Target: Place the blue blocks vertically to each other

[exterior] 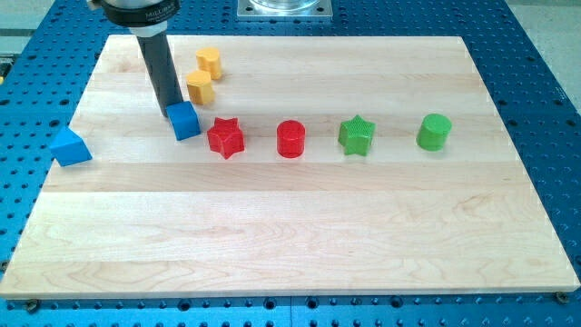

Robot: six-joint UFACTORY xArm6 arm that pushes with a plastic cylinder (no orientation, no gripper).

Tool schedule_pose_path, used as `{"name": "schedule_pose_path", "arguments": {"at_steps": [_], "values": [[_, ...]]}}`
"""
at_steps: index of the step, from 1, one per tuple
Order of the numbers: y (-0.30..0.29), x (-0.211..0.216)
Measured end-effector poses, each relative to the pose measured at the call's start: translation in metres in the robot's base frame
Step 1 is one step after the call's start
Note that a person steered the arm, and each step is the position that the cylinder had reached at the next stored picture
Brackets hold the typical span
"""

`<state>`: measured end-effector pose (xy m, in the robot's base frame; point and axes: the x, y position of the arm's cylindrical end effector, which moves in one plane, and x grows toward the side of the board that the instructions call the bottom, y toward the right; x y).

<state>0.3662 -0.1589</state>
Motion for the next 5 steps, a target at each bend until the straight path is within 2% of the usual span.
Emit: {"name": "schedule_pose_path", "arguments": {"at_steps": [1, 2, 3, 4, 5], "values": [[-0.058, -0.01], [-0.139, -0.015], [-0.146, 0.007], [-0.145, 0.047], [-0.144, 0.065]]}}
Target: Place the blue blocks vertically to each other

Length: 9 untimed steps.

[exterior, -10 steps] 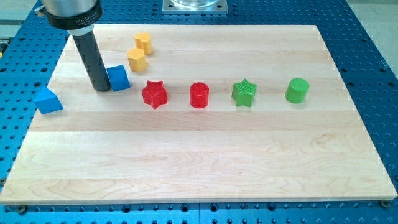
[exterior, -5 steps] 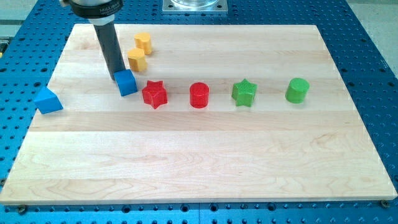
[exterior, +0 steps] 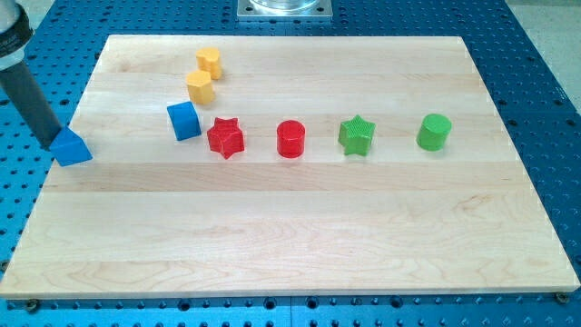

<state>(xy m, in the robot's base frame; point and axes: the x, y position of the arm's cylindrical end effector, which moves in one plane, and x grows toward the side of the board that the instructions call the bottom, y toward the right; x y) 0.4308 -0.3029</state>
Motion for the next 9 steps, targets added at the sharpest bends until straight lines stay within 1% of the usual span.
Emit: {"name": "schedule_pose_path", "arguments": {"at_steps": [1, 2, 3, 4, 5, 6, 7, 8, 9], "values": [[0.057, 0.005], [0.092, 0.008], [0.051, 0.01], [0.022, 0.038], [0.074, 0.053], [0.118, 0.053], [0.104, 0.047], [0.073, 0.027], [0.11, 0.019]]}}
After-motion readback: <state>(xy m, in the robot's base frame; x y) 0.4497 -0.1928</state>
